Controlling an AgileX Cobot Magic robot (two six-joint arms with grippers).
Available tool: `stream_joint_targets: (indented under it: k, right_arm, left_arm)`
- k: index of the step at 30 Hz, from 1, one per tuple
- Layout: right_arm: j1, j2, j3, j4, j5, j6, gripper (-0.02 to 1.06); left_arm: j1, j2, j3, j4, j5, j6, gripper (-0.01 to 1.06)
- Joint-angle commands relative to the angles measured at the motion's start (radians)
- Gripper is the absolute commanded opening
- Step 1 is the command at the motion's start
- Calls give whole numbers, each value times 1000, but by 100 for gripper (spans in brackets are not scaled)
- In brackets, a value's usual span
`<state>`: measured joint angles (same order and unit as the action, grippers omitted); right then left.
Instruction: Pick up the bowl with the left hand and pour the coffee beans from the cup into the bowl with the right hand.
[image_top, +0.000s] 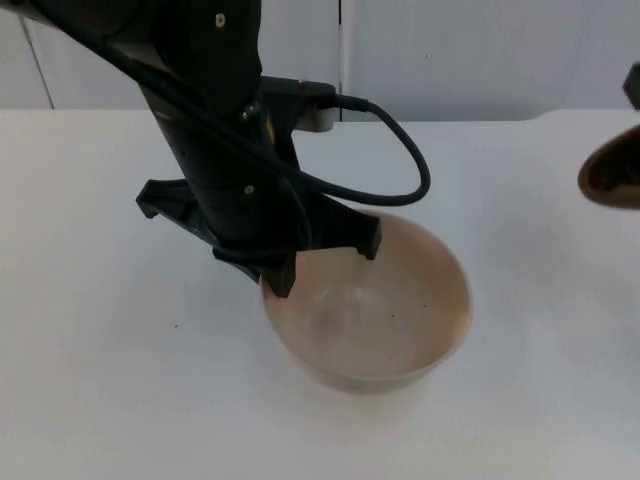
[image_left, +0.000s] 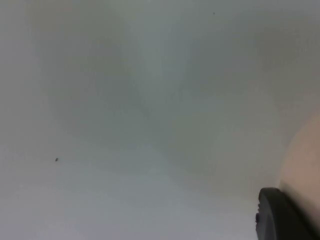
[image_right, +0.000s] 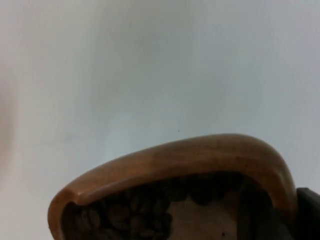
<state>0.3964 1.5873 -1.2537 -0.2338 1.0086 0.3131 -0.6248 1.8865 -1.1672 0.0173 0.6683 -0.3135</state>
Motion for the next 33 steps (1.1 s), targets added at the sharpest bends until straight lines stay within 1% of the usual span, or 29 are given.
stream_joint_targets:
  k: [1, 2, 6, 14, 18, 19, 22, 24, 25, 27, 29, 30, 32, 33]
  right_arm:
    - [-4, -10, -62, 13, 74, -46, 0]
    - [-4, -10, -62, 13, 74, -46, 0]
    - [-4, -10, -111, 19, 130, -71, 0]
    - [8, -10, -111, 35, 150, -76, 0]
    - [64, -10, -111, 27, 148, -76, 0]
    - [64, -10, -111, 27, 148, -76, 0]
    - [118, -10, -111, 20, 139, -60, 0]
    - [169, -10, -111, -35, 146, -18, 0]
    - [169, -10, -111, -35, 146, -18, 0]
    - [209, -10, -111, -61, 146, 12, 0]
    - [248, -8, -111, -71, 146, 20, 0]
    - [248, -8, -111, -71, 146, 20, 0]
    - [286, -8, -111, -96, 149, 45, 0]
    - [308, -6, -111, -125, 159, 59, 0]
  left_arm:
    - [-6, -3, -6, -25, -1, -10, 0]
    - [-6, -3, -6, -25, -1, -10, 0]
    - [-6, -3, -6, -26, -1, -10, 0]
    - [-6, -3, -6, -35, -1, -16, 0]
    - [-17, -3, -6, -30, -1, -24, 0]
    - [-17, -3, -6, -30, -1, -24, 0]
    - [-49, -3, -6, -32, -1, -24, 0]
    - [-76, -3, -6, -32, -1, -24, 0]
    - [-76, -3, -6, -32, -1, -24, 0]
    - [-96, -3, -6, -30, -1, -24, 0]
    - [-107, -3, -6, -28, -1, -24, 0]
    - [-107, -3, -6, -28, -1, -24, 0]
    - [-110, -3, -6, -28, -1, -24, 0]
    - [-110, -3, -6, -28, -1, -24, 0]
